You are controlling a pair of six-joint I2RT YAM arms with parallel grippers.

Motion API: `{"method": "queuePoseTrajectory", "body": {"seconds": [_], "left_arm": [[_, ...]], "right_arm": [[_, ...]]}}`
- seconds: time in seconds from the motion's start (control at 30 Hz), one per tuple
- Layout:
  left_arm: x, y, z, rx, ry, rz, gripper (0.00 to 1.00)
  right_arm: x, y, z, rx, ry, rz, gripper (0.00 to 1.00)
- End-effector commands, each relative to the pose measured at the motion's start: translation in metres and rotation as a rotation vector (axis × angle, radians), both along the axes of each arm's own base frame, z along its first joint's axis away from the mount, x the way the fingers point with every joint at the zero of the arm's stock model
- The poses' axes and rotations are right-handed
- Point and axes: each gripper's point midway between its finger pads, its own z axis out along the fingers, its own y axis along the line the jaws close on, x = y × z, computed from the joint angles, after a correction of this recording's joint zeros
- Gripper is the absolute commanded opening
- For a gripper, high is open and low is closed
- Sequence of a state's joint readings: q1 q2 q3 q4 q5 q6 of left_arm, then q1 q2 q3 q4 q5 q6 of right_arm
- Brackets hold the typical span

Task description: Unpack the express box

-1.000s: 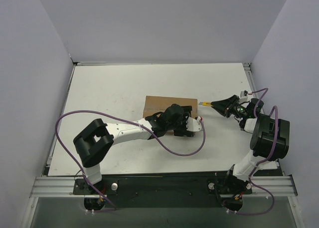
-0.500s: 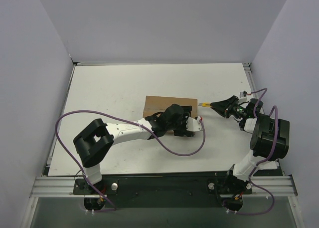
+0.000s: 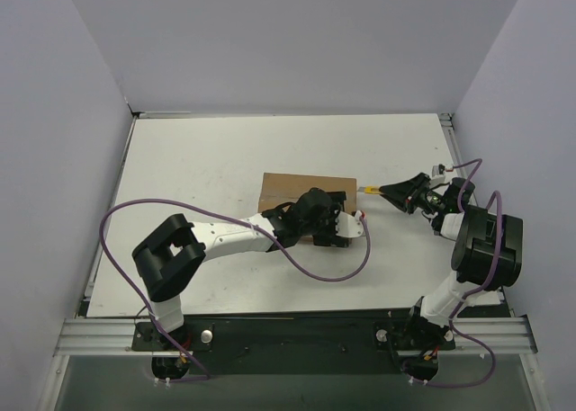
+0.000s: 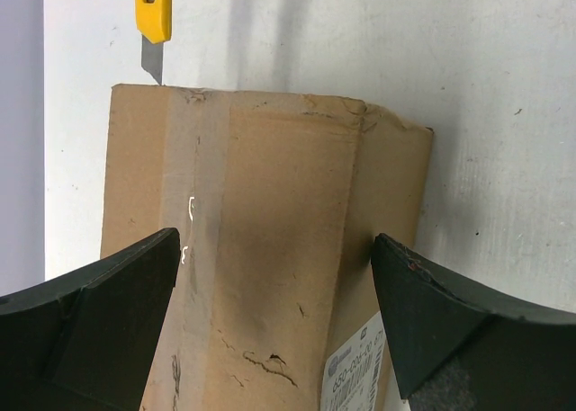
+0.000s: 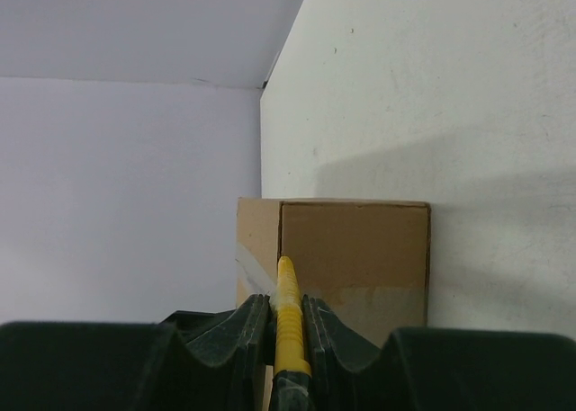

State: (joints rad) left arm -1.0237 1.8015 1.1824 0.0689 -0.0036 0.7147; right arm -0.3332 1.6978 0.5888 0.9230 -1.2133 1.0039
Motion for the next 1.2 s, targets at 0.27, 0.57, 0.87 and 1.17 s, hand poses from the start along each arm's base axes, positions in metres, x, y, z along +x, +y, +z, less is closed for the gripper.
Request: {"method": "queuePoseTrajectory", "body": {"seconds": [0.27, 0.57, 0.87, 1.17], "left_arm": [[0.005, 0.005, 0.013, -0.035, -0.024, 0.027, 0.97], [0.006, 0.009, 0.009, -0.024, -0.036, 0.031, 0.97], [0.014, 0.017, 0.015, -0.034, -0.058, 0.052, 0.97], [0.018, 0.020, 0.019, -0.041, -0.085, 0.059, 0.97]], "right_arm": [[-0.006, 0.009, 0.022, -0.044, -0.120, 0.083, 0.00], [-0.013, 0.020, 0.019, -0.028, -0.110, 0.146, 0.00], [-0.014, 0.023, 0.029, 0.000, -0.142, 0.165, 0.00], [-0.023, 0.034, 0.019, -0.027, -0.109, 0.218, 0.00]]}}
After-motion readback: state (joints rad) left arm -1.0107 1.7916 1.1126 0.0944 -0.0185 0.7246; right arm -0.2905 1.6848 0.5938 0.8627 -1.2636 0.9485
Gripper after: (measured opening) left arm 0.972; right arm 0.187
